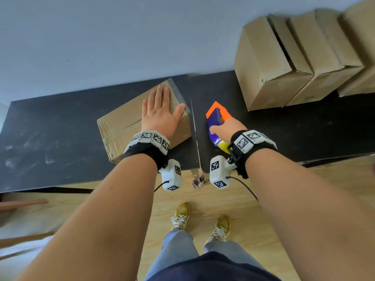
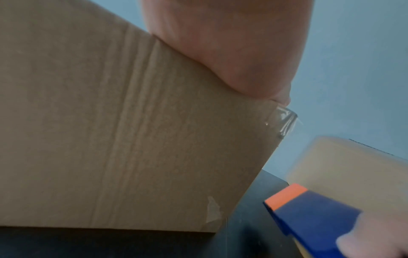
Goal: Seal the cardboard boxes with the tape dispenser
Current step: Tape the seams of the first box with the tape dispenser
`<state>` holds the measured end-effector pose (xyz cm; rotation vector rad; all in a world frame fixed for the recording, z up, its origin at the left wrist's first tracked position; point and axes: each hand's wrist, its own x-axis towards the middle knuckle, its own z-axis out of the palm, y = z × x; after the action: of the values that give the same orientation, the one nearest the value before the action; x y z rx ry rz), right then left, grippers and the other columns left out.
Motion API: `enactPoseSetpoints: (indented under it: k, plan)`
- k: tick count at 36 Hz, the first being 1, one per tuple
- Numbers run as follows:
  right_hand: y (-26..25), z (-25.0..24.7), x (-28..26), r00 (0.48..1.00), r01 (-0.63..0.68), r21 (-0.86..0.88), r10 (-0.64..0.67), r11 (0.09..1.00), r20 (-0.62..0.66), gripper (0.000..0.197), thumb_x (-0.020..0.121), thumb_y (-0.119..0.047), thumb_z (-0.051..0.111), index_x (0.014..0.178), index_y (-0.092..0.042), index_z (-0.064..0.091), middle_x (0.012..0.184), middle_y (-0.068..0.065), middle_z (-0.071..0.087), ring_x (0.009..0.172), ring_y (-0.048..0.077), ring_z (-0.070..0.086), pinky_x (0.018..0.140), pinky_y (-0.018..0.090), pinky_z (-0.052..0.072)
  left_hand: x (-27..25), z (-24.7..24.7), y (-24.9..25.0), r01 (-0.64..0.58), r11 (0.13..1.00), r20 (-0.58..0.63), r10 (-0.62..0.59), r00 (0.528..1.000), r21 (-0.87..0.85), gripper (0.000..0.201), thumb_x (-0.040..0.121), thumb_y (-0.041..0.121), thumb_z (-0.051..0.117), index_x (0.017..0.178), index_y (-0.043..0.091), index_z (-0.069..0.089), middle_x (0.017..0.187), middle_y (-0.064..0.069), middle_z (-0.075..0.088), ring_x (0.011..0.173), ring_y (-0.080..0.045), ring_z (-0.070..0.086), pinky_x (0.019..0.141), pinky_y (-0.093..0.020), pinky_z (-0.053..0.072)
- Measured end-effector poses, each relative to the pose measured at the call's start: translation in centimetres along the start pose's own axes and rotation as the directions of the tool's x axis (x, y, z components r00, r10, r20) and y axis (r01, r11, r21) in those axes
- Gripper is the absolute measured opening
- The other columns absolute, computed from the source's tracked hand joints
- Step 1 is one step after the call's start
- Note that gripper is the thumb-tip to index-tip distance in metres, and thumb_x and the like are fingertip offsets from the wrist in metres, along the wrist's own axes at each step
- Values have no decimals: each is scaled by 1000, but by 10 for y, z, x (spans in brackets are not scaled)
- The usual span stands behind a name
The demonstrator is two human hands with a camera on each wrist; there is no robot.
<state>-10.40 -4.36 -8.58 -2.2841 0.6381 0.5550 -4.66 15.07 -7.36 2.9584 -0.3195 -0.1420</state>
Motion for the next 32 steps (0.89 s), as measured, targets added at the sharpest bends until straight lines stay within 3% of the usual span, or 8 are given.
enactPoseSetpoints:
  k: [3, 5, 9, 18, 21, 23, 27, 32]
  plan:
    - [7, 9, 8, 994, 83, -118, -90, 990, -61, 70, 86, -32, 65, 145, -32, 27, 73, -1, 52, 71, 24, 56, 54, 26, 37, 1, 1, -1, 0, 1000, -11, 0, 1000, 3, 74, 95, 64, 12, 154, 22, -1, 161, 5, -5, 147, -15, -9, 119, -39, -7]
    - [7, 14, 11, 993, 80, -134, -90, 988, -70, 66, 86, -28, 67, 143, -26, 33, 72, 2, 54, 62, 18, 54, 48, 25, 34, 2, 2, -2, 0, 1000, -19, 0, 1000, 3, 74, 94, 64, 12, 154, 23, -1, 161, 5, -5, 147, -14, -8, 120, -39, -7]
    - [5, 24, 19, 999, -7, -168, 0, 986, -45, 43, 87, -30, 70, 121, -11, 53, 71, 2, 49, 58, 15, 47, 54, 27, 38, 2, 3, -2, 2, 1000, -35, -2, 999, 6, 74, 94, 65, 13, 154, 23, 0, 161, 6, -4, 148, -15, -6, 120, -39, -6]
    - [0, 31, 26, 985, -131, -206, 150, 970, 81, 74, 84, -41, 74, 142, -13, 37, 101, 8, 50, 101, 31, 58, 84, 38, 44, 2, 1, -2, 11, 1000, -20, -11, 1000, 6, 76, 93, 67, 12, 154, 24, -1, 161, 6, -5, 148, -14, -7, 120, -38, -6]
    - [-2, 25, 19, 999, -41, -196, 47, 980, 23, 56, 86, -41, 72, 130, -17, 45, 83, 6, 55, 78, 28, 60, 74, 39, 49, 2, 0, -2, 12, 1000, -10, -12, 1000, 3, 77, 93, 68, 13, 154, 24, -1, 161, 6, -5, 147, -14, -8, 120, -38, -6]
    - [-1, 17, 14, 997, -51, -168, 41, 985, -62, 38, 91, -37, 65, 112, -12, 46, 74, 4, 51, 70, 25, 54, 68, 35, 44, 2, -2, -2, 16, 1000, 3, -16, 1000, -13, 78, 92, 68, 14, 154, 24, -1, 161, 7, -6, 147, -13, -8, 120, -39, -7]
    - [-12, 4, 4, 982, -4, 6, 5, 1000, -188, 30, 93, -27, 61, 113, -5, 58, 103, 9, 66, 92, 26, 60, 74, 33, 43, 1, -7, 0, 36, 996, 24, -35, 999, -84, 78, 94, 66, 20, 154, 20, 1, 161, 5, -3, 148, -13, -6, 119, -37, -7]
    - [-36, 3, -17, 974, 169, 231, -127, 958, -188, 11, 86, -19, 63, 88, -11, 70, 90, 7, 72, 88, 23, 68, 88, 41, 55, 6, -16, 1, 82, 970, 31, -77, 997, -227, 62, 100, 45, 27, 154, 16, 12, 161, 2, 7, 148, -17, 1, 120, -38, 0]
